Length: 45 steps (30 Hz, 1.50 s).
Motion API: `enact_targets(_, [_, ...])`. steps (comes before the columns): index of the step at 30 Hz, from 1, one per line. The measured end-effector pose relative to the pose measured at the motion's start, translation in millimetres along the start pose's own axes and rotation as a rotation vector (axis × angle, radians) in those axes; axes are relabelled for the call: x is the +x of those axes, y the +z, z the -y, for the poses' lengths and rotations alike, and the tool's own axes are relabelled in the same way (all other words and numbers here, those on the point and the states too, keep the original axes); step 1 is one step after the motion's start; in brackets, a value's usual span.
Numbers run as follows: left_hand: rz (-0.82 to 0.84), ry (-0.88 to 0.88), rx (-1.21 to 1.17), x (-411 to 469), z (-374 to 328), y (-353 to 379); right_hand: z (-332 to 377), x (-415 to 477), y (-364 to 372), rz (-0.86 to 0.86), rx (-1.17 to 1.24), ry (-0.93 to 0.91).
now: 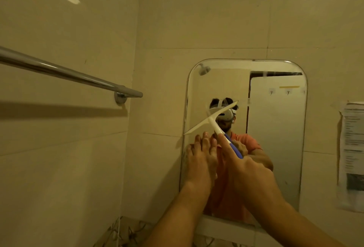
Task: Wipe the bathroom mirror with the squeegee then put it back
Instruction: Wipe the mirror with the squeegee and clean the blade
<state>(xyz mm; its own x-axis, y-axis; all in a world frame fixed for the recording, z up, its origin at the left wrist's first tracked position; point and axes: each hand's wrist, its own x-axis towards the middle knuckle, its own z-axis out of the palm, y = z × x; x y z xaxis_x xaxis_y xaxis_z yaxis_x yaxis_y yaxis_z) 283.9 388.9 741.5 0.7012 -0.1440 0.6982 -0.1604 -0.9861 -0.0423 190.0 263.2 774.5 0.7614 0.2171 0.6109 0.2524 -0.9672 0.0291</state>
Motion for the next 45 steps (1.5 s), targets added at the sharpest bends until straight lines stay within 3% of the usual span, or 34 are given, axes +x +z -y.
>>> enact_targets(5, [-0.037, 0.021, 0.015, 1.7, -1.0, -2.7, 6.0, 31.0, -21.0, -0.065, -0.052, -0.106])
enact_targets(11, [-0.115, 0.004, 0.070, -1.5, -1.6, 1.2, 27.2, 73.7, -40.1, -0.186, -0.064, -0.064])
enact_targets(19, [-0.050, 0.023, 0.083, -0.1, -1.4, -5.4, 2.7, 10.3, -5.2, -0.117, -0.108, 0.086])
enact_targets(23, [-0.035, 0.010, 0.096, 0.0, -3.0, -8.0, -3.2, -23.8, -1.3, -0.101, -0.016, 0.162])
enact_targets(32, [-0.140, 0.019, 0.061, 3.1, -1.3, 3.6, 4.2, 47.1, -39.7, -0.292, 0.070, -0.022])
enact_targets(36, [-0.126, 0.005, 0.070, 5.3, -3.3, 9.0, 31.8, 87.7, -63.1, -0.391, -0.015, -0.076])
enact_targets(45, [-0.141, 0.057, 0.069, 0.2, -2.1, 13.3, 20.1, 76.9, -29.1, -0.327, -0.072, 0.006])
